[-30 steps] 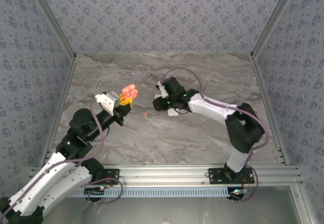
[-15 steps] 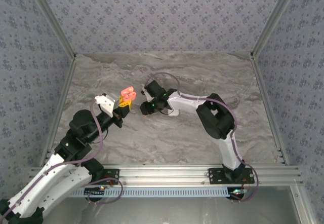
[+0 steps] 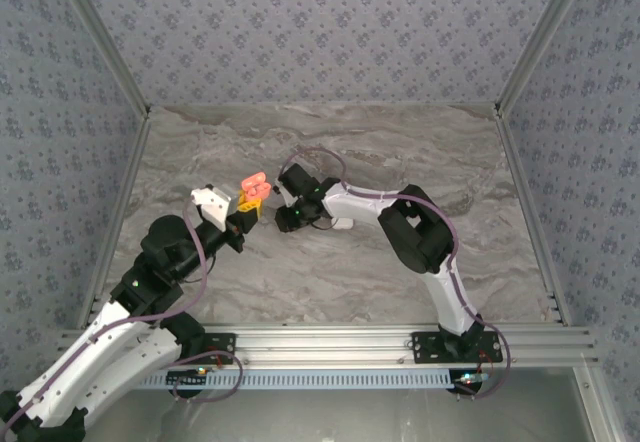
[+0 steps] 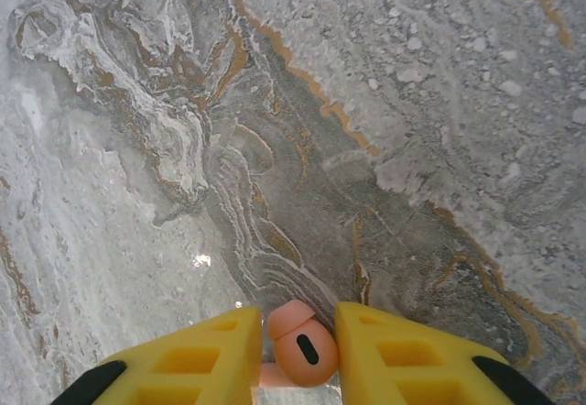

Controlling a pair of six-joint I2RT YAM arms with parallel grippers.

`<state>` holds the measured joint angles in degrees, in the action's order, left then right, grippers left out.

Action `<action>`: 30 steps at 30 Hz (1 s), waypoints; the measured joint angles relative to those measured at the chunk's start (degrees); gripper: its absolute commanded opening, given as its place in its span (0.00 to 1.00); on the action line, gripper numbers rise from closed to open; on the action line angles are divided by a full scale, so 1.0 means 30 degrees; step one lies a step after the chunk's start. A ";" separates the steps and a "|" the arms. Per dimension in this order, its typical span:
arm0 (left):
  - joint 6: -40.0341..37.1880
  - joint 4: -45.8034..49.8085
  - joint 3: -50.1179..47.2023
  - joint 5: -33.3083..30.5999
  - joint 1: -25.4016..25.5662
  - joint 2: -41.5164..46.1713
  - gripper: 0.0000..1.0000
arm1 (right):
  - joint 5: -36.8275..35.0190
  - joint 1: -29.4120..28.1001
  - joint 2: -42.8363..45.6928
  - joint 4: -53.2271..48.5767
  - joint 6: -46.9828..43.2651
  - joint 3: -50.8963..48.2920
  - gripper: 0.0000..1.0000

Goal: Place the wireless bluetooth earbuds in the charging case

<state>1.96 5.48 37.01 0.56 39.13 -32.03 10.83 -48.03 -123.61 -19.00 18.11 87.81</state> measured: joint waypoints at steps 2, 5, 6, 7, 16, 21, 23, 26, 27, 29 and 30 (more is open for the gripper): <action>0.0000 0.0000 0.0000 -0.0007 0.0000 0.0000 0.00 | -0.0044 -0.0044 0.0000 -0.0066 -0.0036 0.0022 0.24; 0.0000 0.0000 -0.0007 -0.0007 0.0000 0.0000 0.00 | -0.0153 -0.0095 0.0007 -0.0117 -0.0197 0.0029 0.20; 0.0000 0.0000 -0.0007 -0.0007 0.0000 0.0000 0.00 | -0.0182 -0.0117 0.0015 -0.0117 -0.0255 0.0029 0.19; 0.0000 0.0000 -0.0007 -0.0007 0.0000 0.0000 0.00 | -0.0197 -0.0131 0.0029 -0.0117 -0.0299 0.0029 0.18; 0.0000 -0.0015 -0.0007 0.0321 0.0000 -0.0080 0.00 | -0.0699 0.0036 0.4160 0.0408 -0.1610 -0.3672 0.18; -0.0007 -0.0277 -0.0007 0.1887 0.0000 -0.1093 0.00 | -0.0896 0.1100 0.9173 0.0474 -0.3599 -0.5340 0.18; -0.0015 -0.0437 -0.0007 0.2652 0.0000 -0.1727 0.00 | -0.0940 0.1610 1.1052 0.0393 -0.4539 -0.5712 0.17; -0.0022 -0.0663 0.0000 0.3912 0.0000 -0.2805 0.00 | -0.0962 0.2353 1.3792 -0.0153 -0.6127 -0.6054 0.18; -0.0073 -0.0736 0.0007 0.4350 -0.0007 -0.3257 0.00 | -0.0933 0.2535 1.4615 -0.0401 -0.6666 -0.6091 0.18; -0.0153 -0.0758 0.0051 0.5187 0.0000 -0.4109 0.00 | -0.0816 0.2805 1.6094 -0.0918 -0.7672 -0.6120 0.18; -0.0168 -0.0758 0.0109 0.5632 0.0000 -0.4466 0.00 | -0.0750 0.2892 1.6830 -0.1166 -0.8174 -0.6127 0.18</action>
<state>1.45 3.20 37.34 17.45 39.13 -45.43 8.58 -39.35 -73.12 -22.50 -6.42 69.43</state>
